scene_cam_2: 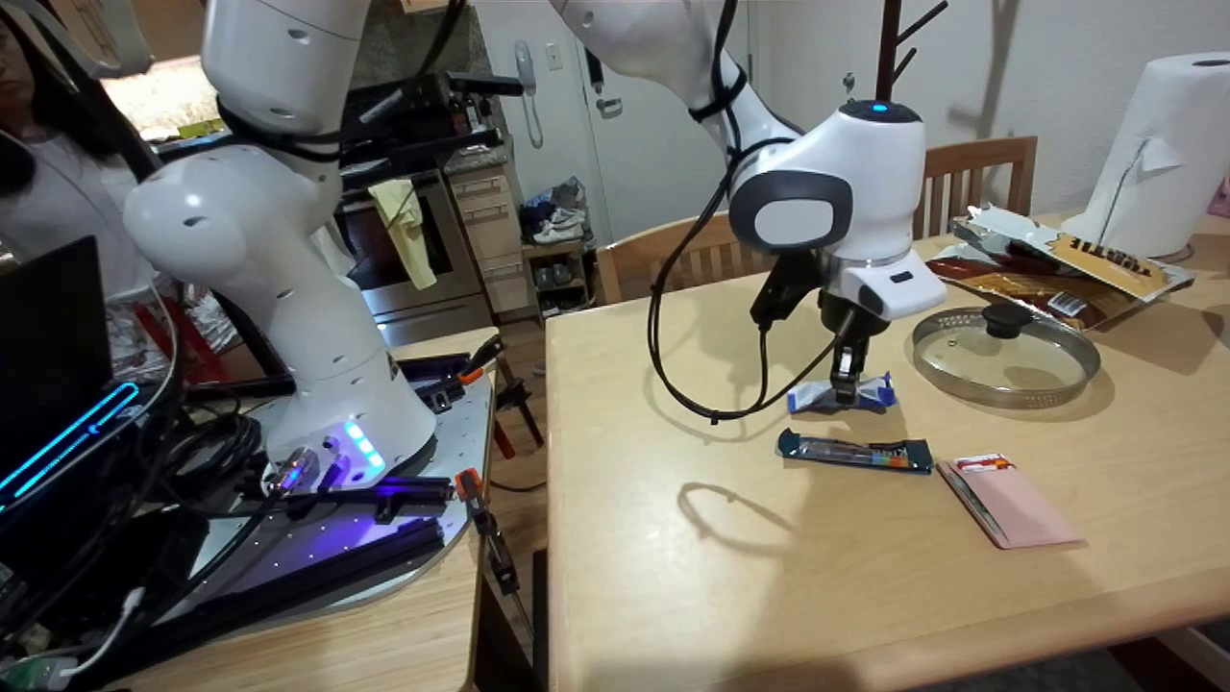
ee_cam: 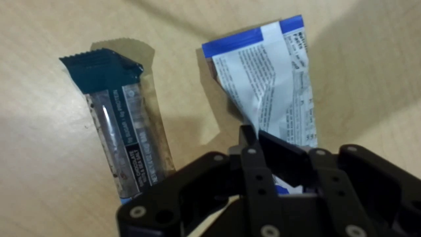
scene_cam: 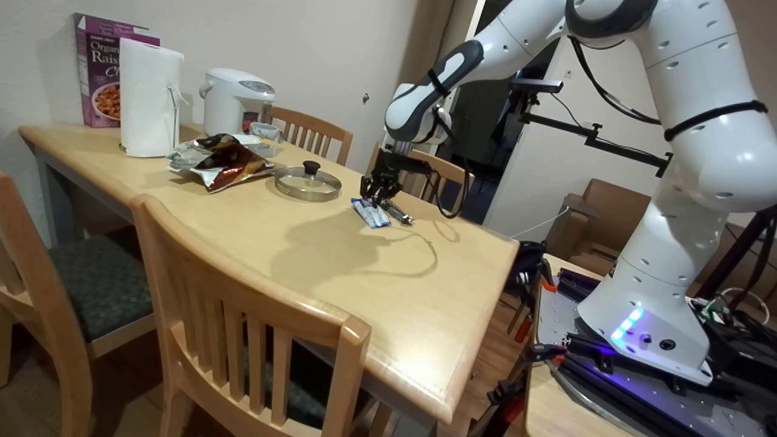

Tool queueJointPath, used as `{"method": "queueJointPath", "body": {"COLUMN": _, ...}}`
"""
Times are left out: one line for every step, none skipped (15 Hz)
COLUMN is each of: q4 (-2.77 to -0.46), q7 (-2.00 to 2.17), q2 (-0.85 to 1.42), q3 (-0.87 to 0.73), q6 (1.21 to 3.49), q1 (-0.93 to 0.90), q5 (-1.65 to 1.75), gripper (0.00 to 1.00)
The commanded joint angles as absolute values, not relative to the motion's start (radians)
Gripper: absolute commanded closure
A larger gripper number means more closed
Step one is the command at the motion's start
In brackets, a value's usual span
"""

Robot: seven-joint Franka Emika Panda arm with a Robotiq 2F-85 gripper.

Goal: Move the white and blue packet backwards

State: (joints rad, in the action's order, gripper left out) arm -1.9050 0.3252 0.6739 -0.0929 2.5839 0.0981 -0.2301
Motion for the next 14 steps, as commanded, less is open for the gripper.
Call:
{"method": "queueJointPath", "body": {"q4": -1.869, "q7": 0.281, "q2": 0.709, "q3": -0.077, "q6": 2.569, "q1": 0.131, "q5": -0.251, "gripper": 0.99}}
{"method": "queueJointPath", "body": {"q4": -1.869, "q7": 0.287, "q2": 0.71, "q3": -0.081, "q6": 2.568, "q1": 0.13, "q5": -0.249, "gripper": 0.99}}
{"method": "queueJointPath", "body": {"q4": -1.869, "q7": 0.283, "q2": 0.71, "q3": -0.078, "q6": 2.569, "q1": 0.135, "q5": -0.252, "gripper": 0.71}}
{"method": "queueJointPath", "body": {"q4": -1.869, "q7": 0.283, "q2": 0.709, "q3": -0.08, "q6": 2.567, "q1": 0.135, "q5": -0.249, "gripper": 0.7}}
{"method": "queueJointPath", "body": {"q4": -1.872, "q7": 0.274, "q2": 0.707, "q3": -0.076, "q6": 2.573, "q1": 0.139, "q5": -0.249, "gripper": 0.65}}
{"method": "queueJointPath", "body": {"q4": -1.873, "q7": 0.276, "q2": 0.705, "q3": -0.08, "q6": 2.571, "q1": 0.136, "q5": -0.245, "gripper": 0.58}}
{"method": "queueJointPath", "body": {"q4": -1.875, "q7": 0.275, "q2": 0.702, "q3": -0.078, "q6": 2.572, "q1": 0.137, "q5": -0.247, "gripper": 0.53}}
{"method": "queueJointPath", "body": {"q4": -1.879, "q7": 0.276, "q2": 0.699, "q3": -0.079, "q6": 2.575, "q1": 0.136, "q5": -0.247, "gripper": 0.45}}
{"method": "queueJointPath", "body": {"q4": -1.883, "q7": 0.276, "q2": 0.696, "q3": -0.08, "q6": 2.577, "q1": 0.135, "q5": -0.246, "gripper": 0.4}}
{"method": "queueJointPath", "body": {"q4": -1.888, "q7": 0.276, "q2": 0.69, "q3": -0.081, "q6": 2.58, "q1": 0.133, "q5": -0.245, "gripper": 0.34}}
{"method": "queueJointPath", "body": {"q4": -1.895, "q7": 0.28, "q2": 0.684, "q3": -0.083, "q6": 2.584, "q1": 0.13, "q5": -0.244, "gripper": 0.27}}
{"method": "queueJointPath", "body": {"q4": -1.901, "q7": 0.28, "q2": 0.676, "q3": -0.083, "q6": 2.587, "q1": 0.129, "q5": -0.244, "gripper": 0.21}}
{"method": "queueJointPath", "body": {"q4": -1.913, "q7": 0.294, "q2": 0.657, "q3": -0.096, "q6": 2.584, "q1": 0.116, "q5": -0.232, "gripper": 0.13}}
{"method": "queueJointPath", "body": {"q4": -1.923, "q7": 0.293, "q2": 0.641, "q3": -0.098, "q6": 2.59, "q1": 0.113, "q5": -0.23, "gripper": 0.08}}
